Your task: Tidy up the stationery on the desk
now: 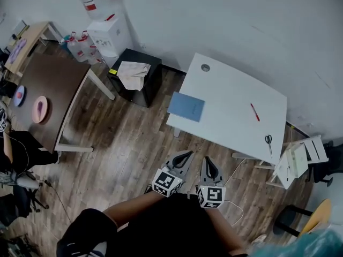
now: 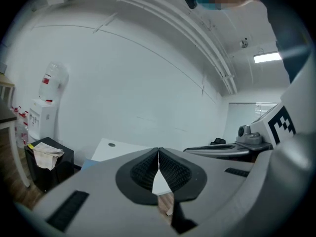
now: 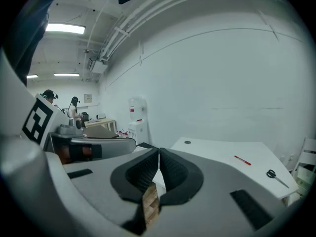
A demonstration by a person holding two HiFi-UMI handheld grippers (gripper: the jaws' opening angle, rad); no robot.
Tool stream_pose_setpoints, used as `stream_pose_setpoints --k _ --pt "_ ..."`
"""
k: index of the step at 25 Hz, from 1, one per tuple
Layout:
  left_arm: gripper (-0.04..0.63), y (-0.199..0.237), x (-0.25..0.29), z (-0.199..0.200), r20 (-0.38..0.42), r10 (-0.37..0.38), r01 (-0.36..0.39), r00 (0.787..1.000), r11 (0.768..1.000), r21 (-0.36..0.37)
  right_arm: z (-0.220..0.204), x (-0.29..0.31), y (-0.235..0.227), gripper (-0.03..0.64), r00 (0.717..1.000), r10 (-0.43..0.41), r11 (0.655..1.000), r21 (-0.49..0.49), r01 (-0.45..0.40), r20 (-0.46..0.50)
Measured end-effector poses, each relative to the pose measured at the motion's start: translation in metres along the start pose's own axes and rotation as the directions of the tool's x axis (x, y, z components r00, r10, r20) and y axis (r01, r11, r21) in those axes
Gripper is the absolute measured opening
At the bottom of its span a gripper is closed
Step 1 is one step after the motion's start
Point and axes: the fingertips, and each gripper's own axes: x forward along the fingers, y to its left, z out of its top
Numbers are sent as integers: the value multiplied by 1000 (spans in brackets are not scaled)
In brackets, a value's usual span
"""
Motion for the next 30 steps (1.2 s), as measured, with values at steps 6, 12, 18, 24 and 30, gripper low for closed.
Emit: stream_pose_setpoints --k 6,12,18,24,30 --pt "15 49 20 -7 -64 -32 33 997 999 21 -1 46 -13 34 999 -26 999 21 27 -35" --pt "15 115 46 -18 -142 74 -66 987 996 61 0 88 -36 34 999 -15 999 49 17 -37" --pt "15 174 65 -29 -210 111 -115 971 993 -10 -14 145 -52 34 994 22 999 32 -19 -105" --pt "15 214 91 -40 -297 155 -179 942 982 -57 -27 199 -63 34 978 126 992 6 -126 -165" --pt "17 249 118 -56 -338 185 -217 923 974 -58 -34 246 -70 34 958 201 979 13 -203 -207"
